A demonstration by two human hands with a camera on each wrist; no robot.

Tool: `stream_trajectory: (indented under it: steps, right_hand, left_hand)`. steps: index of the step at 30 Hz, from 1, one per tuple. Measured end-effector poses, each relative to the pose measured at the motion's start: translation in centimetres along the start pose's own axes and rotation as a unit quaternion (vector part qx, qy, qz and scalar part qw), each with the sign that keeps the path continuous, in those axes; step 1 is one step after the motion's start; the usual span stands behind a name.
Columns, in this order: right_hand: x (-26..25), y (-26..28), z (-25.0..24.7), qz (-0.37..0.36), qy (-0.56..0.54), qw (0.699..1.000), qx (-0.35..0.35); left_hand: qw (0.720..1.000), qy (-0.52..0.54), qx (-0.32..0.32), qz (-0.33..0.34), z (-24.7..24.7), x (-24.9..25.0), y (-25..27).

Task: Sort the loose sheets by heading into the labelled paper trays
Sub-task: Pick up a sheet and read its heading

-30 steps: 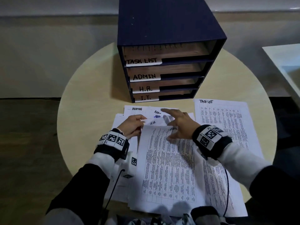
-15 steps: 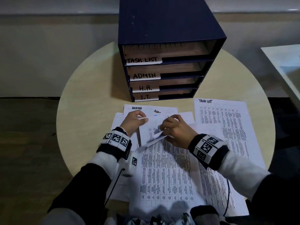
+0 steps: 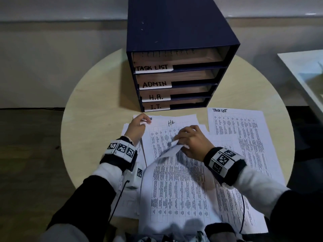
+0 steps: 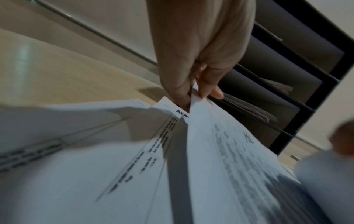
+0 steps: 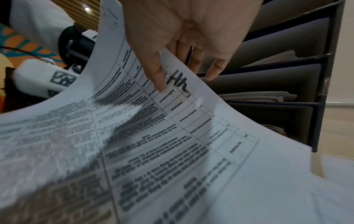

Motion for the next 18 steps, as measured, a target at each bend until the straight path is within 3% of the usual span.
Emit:
stream_trajectory:
  steps: [4, 8, 9, 13, 18]
  right_hand:
    - [0.6, -2.3, -0.4, 0.056, 0.039, 0.997, -0.031]
    - [1.4, -3.7, 1.3, 0.08, 0.052, 0.98, -0.172]
    - [1.4, -4.1, 1.1, 0.08, 0.039, 0.979, -0.181]
    - [1.7, -6.6, -2.9, 0.07, 0.013, 0.995, -0.072]
    - [2.4, -8.4, -8.8, 0.088, 0.011, 0.993, 0.073]
  left_hand:
    - [1.0, -0.006, -0.027, 0.015, 0.6, 0.9, 1.3]
    - [0.996, 0.048, -0.073, 0.016, 0.9, 2.1, 2.3]
    - [0.995, 0.058, -0.084, 0.019, 1.2, 2.4, 2.4]
    - [0.983, 0.157, -0.096, 0.006, 0.8, 3.6, 3.4]
    - [0.987, 0.117, -0.098, 0.045, 1.1, 5.3, 4.4]
Point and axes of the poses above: each hand's wrist, its own y-axis away from the middle knuckle, its own z-axis out of the palm, x = y × z, the point moved 10 cm from there along -y, towards the middle knuckle, and after that the axes turned 5 degrees about x, right-handed, at the moved point
